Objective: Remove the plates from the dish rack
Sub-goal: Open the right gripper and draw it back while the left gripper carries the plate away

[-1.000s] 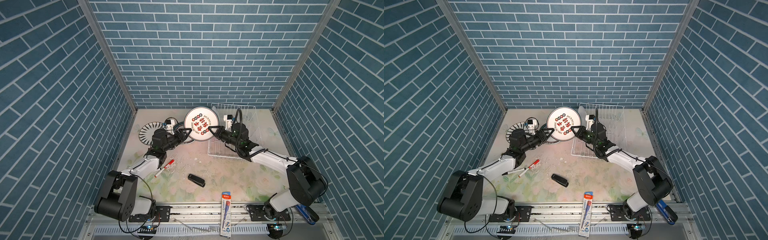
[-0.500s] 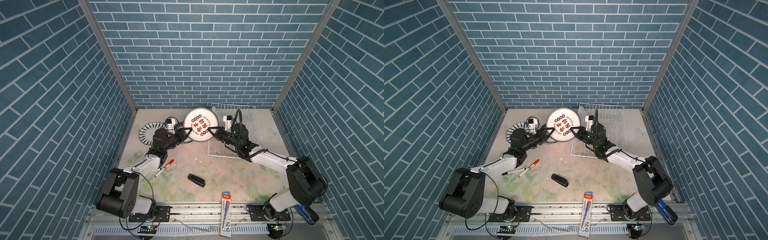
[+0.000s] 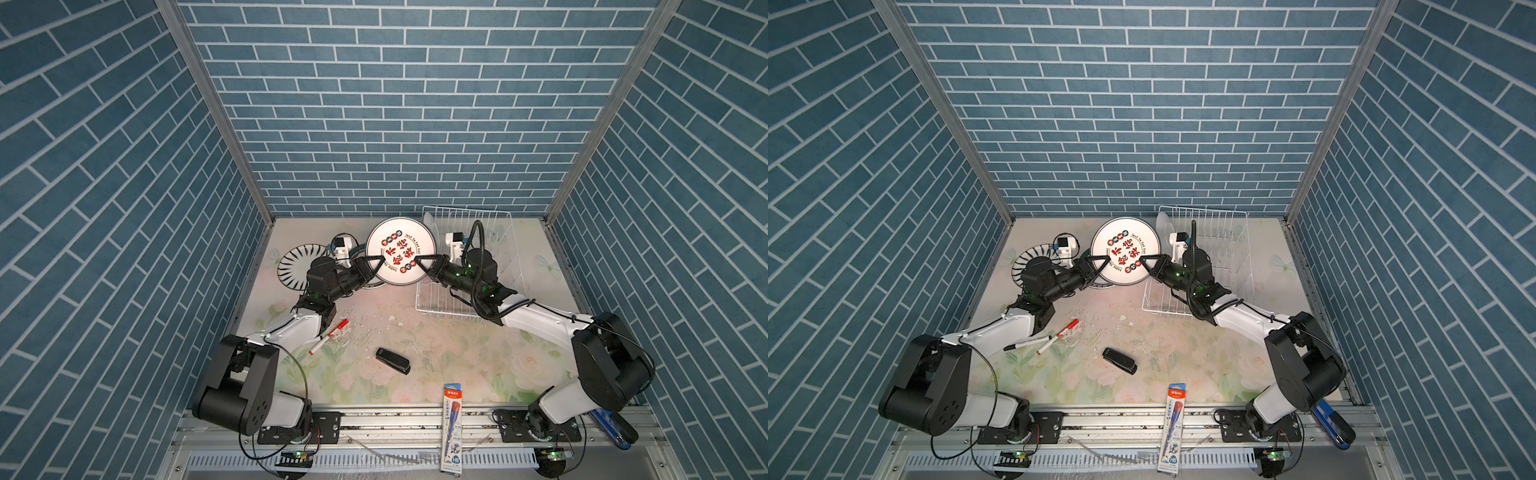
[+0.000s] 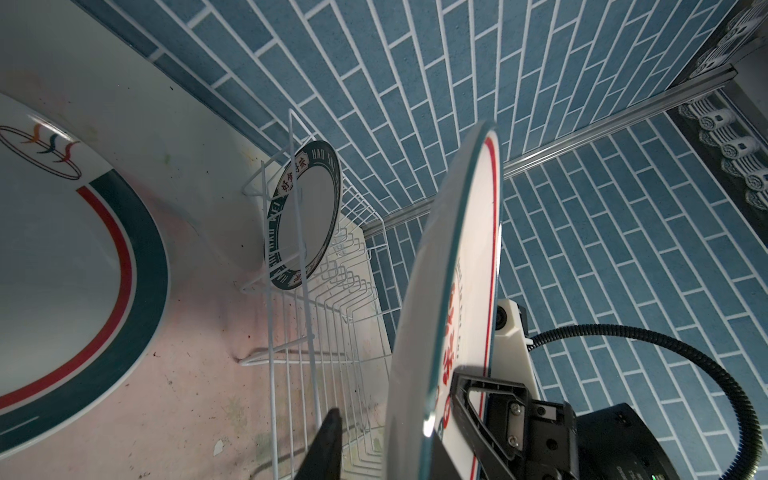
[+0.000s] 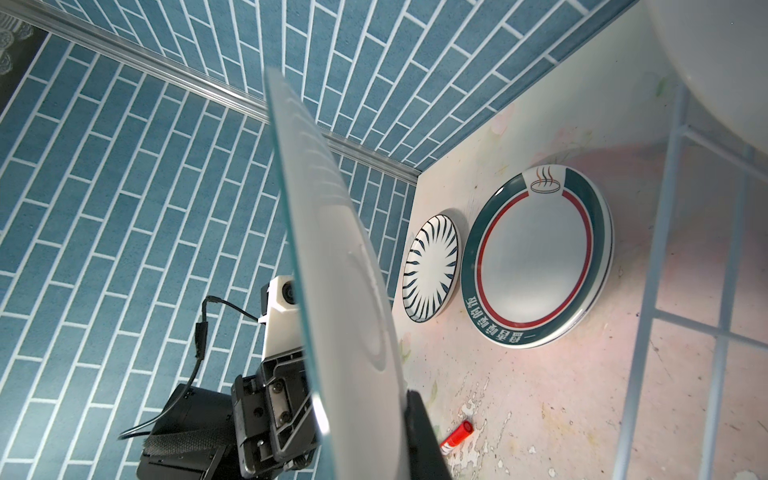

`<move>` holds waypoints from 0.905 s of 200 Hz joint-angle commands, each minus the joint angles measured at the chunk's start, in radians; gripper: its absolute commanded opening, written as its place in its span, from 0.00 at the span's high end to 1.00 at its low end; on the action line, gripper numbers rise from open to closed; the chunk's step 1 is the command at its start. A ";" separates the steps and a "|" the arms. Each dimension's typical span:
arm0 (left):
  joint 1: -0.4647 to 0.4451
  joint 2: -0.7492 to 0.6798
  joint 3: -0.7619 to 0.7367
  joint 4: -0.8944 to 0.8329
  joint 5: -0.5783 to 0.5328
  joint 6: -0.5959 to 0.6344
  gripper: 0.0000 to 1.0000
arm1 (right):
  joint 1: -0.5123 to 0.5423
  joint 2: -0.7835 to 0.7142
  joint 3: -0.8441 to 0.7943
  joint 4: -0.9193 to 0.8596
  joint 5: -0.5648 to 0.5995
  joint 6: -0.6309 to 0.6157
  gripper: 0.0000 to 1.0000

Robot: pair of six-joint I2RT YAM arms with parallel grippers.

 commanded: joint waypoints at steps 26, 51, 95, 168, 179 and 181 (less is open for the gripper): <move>-0.007 -0.001 0.024 0.019 -0.002 0.009 0.79 | 0.006 -0.029 -0.016 0.093 -0.031 0.041 1.00; -0.007 0.001 0.024 0.019 -0.002 0.009 0.83 | 0.006 -0.029 -0.018 0.094 -0.032 0.042 1.00; -0.007 -0.001 0.023 0.016 -0.002 0.012 0.91 | 0.006 -0.027 -0.021 0.113 -0.043 0.040 1.00; -0.007 -0.005 0.023 0.004 -0.006 0.018 1.00 | 0.003 -0.017 -0.016 0.108 -0.051 0.040 0.53; -0.007 -0.008 0.023 -0.003 -0.010 0.021 1.00 | 0.001 -0.022 -0.019 0.106 -0.052 0.038 0.43; -0.006 -0.008 0.023 -0.005 -0.009 0.021 1.00 | -0.001 -0.023 -0.019 0.104 -0.052 0.037 0.42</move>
